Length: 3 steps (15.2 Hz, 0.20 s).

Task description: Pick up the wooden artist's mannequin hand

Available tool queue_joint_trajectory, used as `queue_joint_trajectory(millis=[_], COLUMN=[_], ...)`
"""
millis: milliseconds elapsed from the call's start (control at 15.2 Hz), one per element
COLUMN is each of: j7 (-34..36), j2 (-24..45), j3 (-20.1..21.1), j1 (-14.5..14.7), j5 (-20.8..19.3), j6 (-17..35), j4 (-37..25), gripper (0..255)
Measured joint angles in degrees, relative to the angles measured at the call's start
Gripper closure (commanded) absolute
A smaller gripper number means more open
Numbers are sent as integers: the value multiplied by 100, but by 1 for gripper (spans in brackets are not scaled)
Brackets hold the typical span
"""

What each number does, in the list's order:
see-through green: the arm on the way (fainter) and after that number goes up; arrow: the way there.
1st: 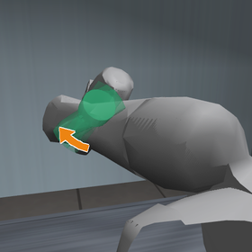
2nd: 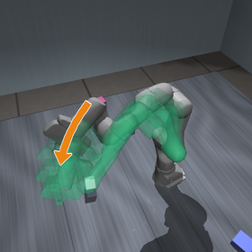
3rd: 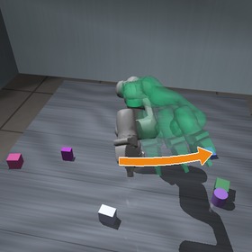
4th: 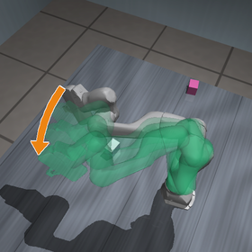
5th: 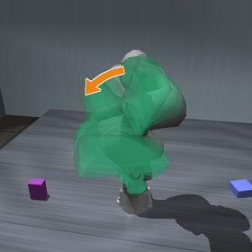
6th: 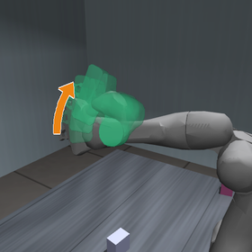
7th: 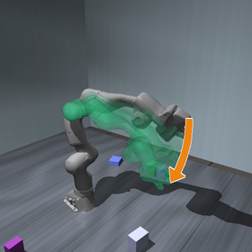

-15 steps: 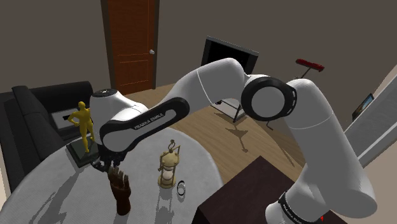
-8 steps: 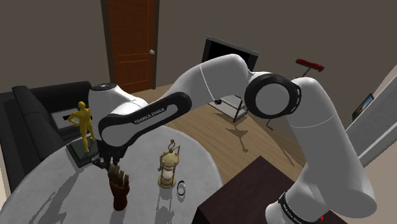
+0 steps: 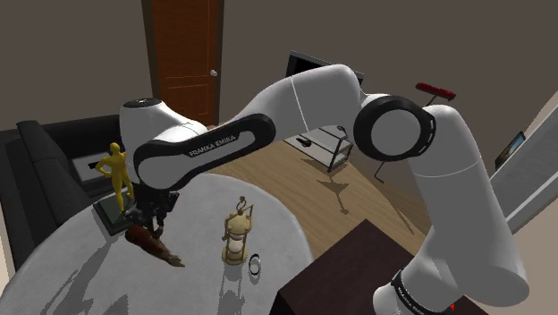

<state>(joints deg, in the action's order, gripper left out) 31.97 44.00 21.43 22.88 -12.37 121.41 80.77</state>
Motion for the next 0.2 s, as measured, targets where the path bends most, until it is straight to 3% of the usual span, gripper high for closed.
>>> queue_joint_trajectory(millis=[198], j7=[-8], j2=[-125], j3=[28], j1=[-24], j5=[32], j6=[-104], j4=[16], gripper=[255])
